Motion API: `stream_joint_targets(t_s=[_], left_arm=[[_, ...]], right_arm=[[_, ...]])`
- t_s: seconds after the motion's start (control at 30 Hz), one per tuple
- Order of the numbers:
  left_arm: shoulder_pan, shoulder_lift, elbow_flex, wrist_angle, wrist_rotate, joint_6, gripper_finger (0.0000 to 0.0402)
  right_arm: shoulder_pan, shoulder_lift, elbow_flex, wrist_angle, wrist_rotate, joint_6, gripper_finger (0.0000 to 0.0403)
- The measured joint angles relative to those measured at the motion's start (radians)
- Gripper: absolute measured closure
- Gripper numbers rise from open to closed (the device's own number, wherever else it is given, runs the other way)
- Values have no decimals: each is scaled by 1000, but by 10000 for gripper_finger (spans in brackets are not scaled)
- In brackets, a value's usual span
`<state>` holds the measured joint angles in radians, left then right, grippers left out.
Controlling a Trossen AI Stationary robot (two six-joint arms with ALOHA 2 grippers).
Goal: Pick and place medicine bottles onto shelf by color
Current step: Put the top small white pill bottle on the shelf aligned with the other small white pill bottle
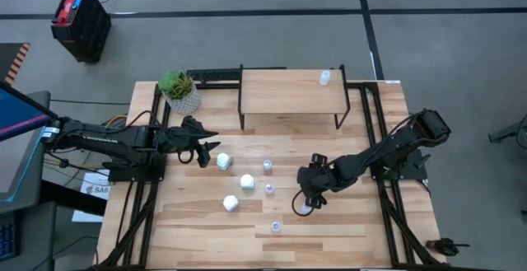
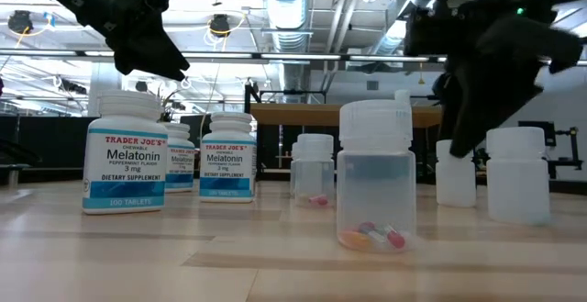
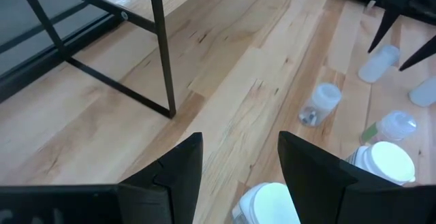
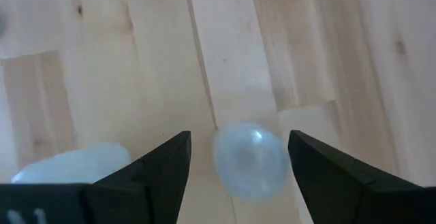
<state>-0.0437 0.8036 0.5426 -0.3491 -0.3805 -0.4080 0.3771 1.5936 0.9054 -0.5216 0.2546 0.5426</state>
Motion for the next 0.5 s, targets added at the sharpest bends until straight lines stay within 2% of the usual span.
stream_joint_targets(t_s=[0.17, 0.5], left_arm=[[0, 0, 0, -1, 0, 0, 224], [0, 0, 0, 0, 0, 0, 224]], right_arm=[[0, 51, 9, -6, 0, 0, 133], [0, 31, 11, -34, 2, -1, 133]])
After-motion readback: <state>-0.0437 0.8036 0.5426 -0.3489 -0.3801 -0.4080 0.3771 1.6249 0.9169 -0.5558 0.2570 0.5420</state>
